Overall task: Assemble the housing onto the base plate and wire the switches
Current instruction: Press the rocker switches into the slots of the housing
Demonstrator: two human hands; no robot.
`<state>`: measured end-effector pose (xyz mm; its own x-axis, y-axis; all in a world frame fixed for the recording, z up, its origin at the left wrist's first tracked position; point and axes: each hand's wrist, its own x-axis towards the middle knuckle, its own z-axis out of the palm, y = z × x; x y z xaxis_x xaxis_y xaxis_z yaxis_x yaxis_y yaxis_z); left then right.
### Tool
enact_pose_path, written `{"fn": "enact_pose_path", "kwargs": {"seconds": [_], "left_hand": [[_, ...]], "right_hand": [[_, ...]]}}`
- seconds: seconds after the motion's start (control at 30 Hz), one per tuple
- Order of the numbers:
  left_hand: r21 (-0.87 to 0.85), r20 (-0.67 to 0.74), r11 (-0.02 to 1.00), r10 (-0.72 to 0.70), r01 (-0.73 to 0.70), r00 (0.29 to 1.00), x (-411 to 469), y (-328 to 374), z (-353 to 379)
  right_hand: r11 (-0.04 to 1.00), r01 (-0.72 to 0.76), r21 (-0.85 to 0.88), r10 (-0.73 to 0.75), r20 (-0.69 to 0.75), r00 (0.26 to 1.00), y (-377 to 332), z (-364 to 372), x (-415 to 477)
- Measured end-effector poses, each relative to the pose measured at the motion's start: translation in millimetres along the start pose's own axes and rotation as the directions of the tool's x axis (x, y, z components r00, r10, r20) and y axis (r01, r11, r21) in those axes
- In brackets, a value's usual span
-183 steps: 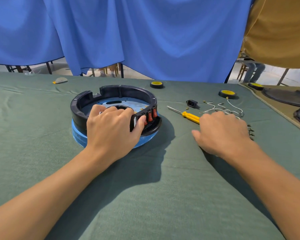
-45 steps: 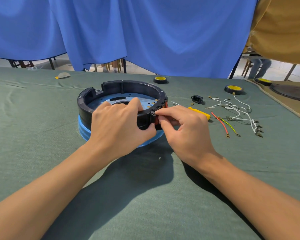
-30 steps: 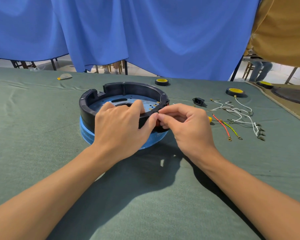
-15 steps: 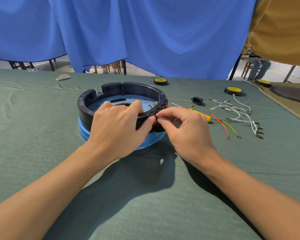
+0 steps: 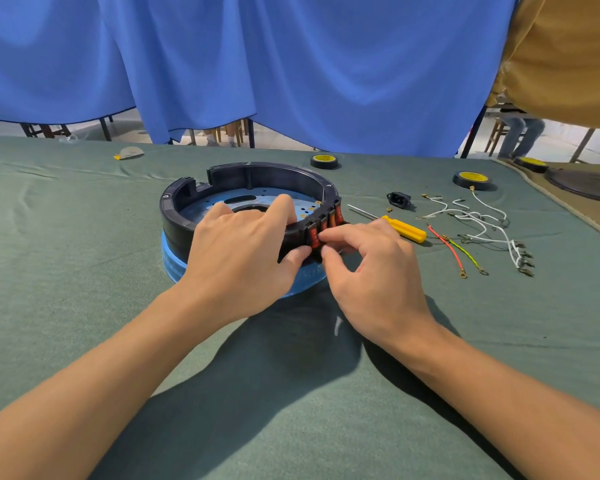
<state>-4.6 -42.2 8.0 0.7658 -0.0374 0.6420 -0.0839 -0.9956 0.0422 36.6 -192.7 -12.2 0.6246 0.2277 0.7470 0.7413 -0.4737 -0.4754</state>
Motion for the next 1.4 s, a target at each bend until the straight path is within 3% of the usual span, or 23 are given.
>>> {"fn": "enact_pose_path", "kwargs": {"seconds": [0.23,0.47,0.63,0.97,1.1,1.2,1.3,1.4], "left_hand": [[0.026,-0.033,1.0,0.011,-0.01,0.999,-0.6,3.0,1.2],[0.034,-0.076,0.997,-0.067,0.07,0.995,0.5,9.3,2.6],[0.056,-0.105,0.998,-0.014,0.02,0.994,-1.4,4.6,4.1],[0.077,-0.233,0.99,-0.097,0.117,0.968,3.2,12.9,11.8],[0.102,-0.228,0.99,-0.067,0.092,0.971,3.3,10.9,12.8],[0.14,-0.225,0.988,-0.031,0.063,0.974,1.8,6.2,12.9],[0.181,-0.217,0.982,-0.009,0.049,0.976,2.1,6.1,12.0],[0.166,-0.241,0.986,0.014,0.027,0.97,3.4,3.2,14.7]], "right_hand": [[0.994,-0.009,-0.109,0.015,0.057,0.998,-7.6,0.4,-8.6],[0.992,0.013,-0.126,0.009,0.176,0.984,-9.5,0.6,-11.8],[0.996,-0.041,-0.077,0.051,0.13,0.99,-8.3,0.8,-8.9],[0.996,-0.066,-0.054,0.073,0.146,0.987,-2.0,3.0,-4.0],[0.997,-0.073,-0.03,0.074,0.032,0.997,3.3,-3.4,7.1],[0.981,-0.16,-0.115,0.157,-0.032,0.987,24.5,-14.1,27.4],[0.925,-0.241,-0.294,0.255,0.01,0.967,53.8,-25.5,43.8],[0.888,-0.194,-0.417,0.235,0.05,0.971,71.5,-30.3,59.1]]}}
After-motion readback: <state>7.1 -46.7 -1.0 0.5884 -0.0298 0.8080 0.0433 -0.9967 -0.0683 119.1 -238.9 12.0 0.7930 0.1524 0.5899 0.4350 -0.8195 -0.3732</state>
